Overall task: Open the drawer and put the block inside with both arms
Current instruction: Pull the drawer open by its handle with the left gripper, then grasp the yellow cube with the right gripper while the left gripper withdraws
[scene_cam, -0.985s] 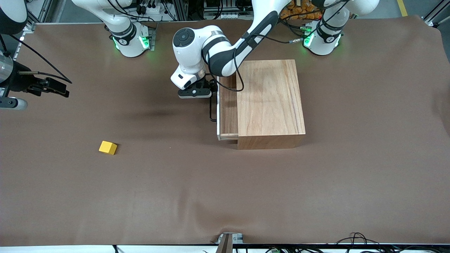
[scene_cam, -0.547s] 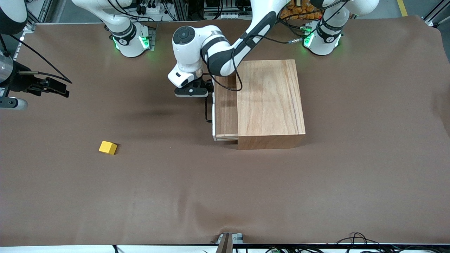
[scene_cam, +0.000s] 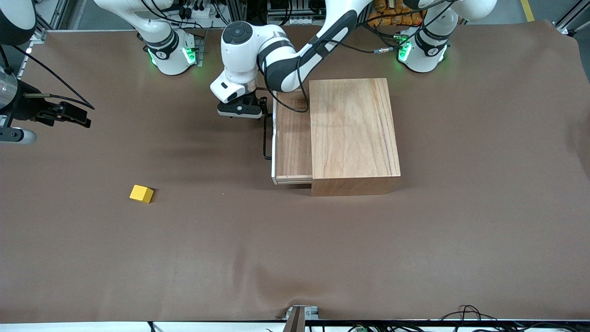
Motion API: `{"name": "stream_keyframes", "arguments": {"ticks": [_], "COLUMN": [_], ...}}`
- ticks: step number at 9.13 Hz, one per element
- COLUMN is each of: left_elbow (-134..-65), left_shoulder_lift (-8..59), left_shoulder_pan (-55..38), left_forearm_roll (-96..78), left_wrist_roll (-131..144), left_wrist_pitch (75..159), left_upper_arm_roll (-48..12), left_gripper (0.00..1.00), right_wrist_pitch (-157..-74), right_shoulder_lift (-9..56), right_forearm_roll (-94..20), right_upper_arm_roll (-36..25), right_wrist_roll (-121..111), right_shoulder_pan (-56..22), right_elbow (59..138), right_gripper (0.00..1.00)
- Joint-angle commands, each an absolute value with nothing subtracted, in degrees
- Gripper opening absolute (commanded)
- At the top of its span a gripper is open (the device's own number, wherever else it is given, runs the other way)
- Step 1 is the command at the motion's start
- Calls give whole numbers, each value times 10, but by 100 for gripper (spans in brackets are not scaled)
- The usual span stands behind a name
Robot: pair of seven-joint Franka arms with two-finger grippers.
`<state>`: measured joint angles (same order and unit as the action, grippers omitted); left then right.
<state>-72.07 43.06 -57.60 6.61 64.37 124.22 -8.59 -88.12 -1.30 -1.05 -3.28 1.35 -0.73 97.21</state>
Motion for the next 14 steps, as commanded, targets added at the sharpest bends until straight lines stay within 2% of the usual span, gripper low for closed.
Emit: {"name": "stream_keyframes", "arguments": {"ticks": [1,3,6,10,13,14], "left_elbow": [-717,-718,-719,-720,-720,-719], "left_shoulder_lift": [395,350,283,228,210,204], "left_shoulder_pan": [-567,-522,-457,-350,-278,-259], "left_forearm_roll": [42,36,36,34,33,34], "left_wrist_roll": [650,641,573,465,333,305], "left_wrist_pitch": [1227,1177,1088,999,975,965], "left_upper_arm_roll": [-82,-80,-76,-77,-79,-79], "left_gripper": [100,100,100,100,100,100], "right_wrist_pitch": [-882,-911,-1023,-1140,-1172,-1227], "right_shoulder_lift": [-21,-10,10,131,226,260], "right_forearm_roll": [-11,-11,-11,-11,-54,-54], "right_upper_arm_roll": [-30,-30,-30,-30,-30,-30], "right_wrist_roll": [8,8,-36,-39,-33,-39], "right_shoulder_pan": [-1,-2,13,24,56,56], "right_elbow": [980,995,1058,1063,1037,1038], "right_gripper": [100,100,100,100,100,100]}}
